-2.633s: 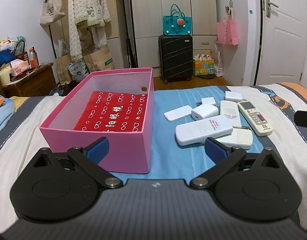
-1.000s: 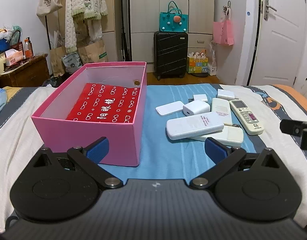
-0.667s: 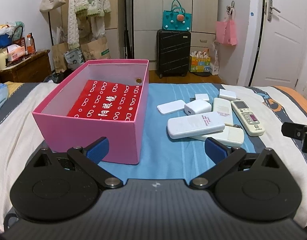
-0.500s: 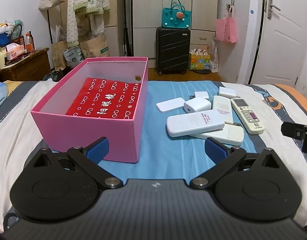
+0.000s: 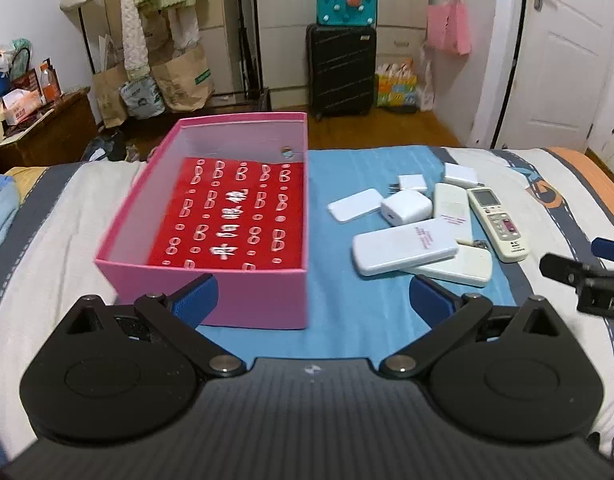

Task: Organize rigid objects

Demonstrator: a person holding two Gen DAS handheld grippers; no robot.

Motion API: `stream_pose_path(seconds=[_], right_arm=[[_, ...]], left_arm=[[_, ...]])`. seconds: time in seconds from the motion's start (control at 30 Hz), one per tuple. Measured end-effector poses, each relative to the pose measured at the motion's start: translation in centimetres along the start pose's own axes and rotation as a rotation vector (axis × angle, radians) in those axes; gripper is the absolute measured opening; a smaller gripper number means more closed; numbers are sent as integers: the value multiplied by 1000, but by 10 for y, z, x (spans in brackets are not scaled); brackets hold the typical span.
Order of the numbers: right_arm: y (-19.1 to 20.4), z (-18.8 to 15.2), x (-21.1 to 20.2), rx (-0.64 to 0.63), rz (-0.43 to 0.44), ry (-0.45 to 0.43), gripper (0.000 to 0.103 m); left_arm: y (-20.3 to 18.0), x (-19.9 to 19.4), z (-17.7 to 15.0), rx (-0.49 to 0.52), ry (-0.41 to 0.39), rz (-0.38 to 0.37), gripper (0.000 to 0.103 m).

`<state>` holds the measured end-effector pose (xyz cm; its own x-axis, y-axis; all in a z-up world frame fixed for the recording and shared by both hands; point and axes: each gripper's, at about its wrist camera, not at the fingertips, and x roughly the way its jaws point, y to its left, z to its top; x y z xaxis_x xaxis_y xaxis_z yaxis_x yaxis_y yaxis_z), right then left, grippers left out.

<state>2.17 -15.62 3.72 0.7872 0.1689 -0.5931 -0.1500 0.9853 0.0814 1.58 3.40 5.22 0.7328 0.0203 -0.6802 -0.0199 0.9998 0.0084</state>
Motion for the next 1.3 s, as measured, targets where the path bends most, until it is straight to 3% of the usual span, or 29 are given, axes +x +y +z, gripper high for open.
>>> stream_pose_path(seconds=[0.07, 0.2, 0.3, 0.4, 0.5, 0.63, 0.77, 0.93, 1.03, 1.2, 1.3], right_arm=[[3, 4, 1, -28, 17, 2, 98], [3, 18, -2, -58, 98, -9, 98], [-2, 29, -6, -58, 147, -107, 99], [-5, 44, -1, -82, 149, -167, 100], [-7, 66, 12, -100, 191, -116, 100], [-9, 92, 32, -84, 294, 0, 100], [5, 100, 42, -186, 350, 98, 93], [26, 99, 56, -370, 363, 152, 88], [38, 99, 69, -436, 403, 216, 86], [60, 85, 94, -507, 458, 275, 65], [77, 74, 109, -608, 453, 302, 59]], left_arm=[[6, -9, 12, 8, -1, -11, 103], [5, -23, 36, 123, -17, -48, 103], [9, -25, 60, 156, -3, -65, 103], [13, -22, 79, 180, -72, -65, 103], [15, -7, 100, 224, -36, -21, 103], [30, 15, 125, 194, 26, -66, 103], [52, 45, 135, 175, 96, -33, 103], [99, 75, 132, 123, 158, -2, 103], [135, 88, 127, 93, 155, 39, 103], [189, 122, 107, -32, 172, 48, 100], [211, 142, 95, -98, 157, 20, 97]])
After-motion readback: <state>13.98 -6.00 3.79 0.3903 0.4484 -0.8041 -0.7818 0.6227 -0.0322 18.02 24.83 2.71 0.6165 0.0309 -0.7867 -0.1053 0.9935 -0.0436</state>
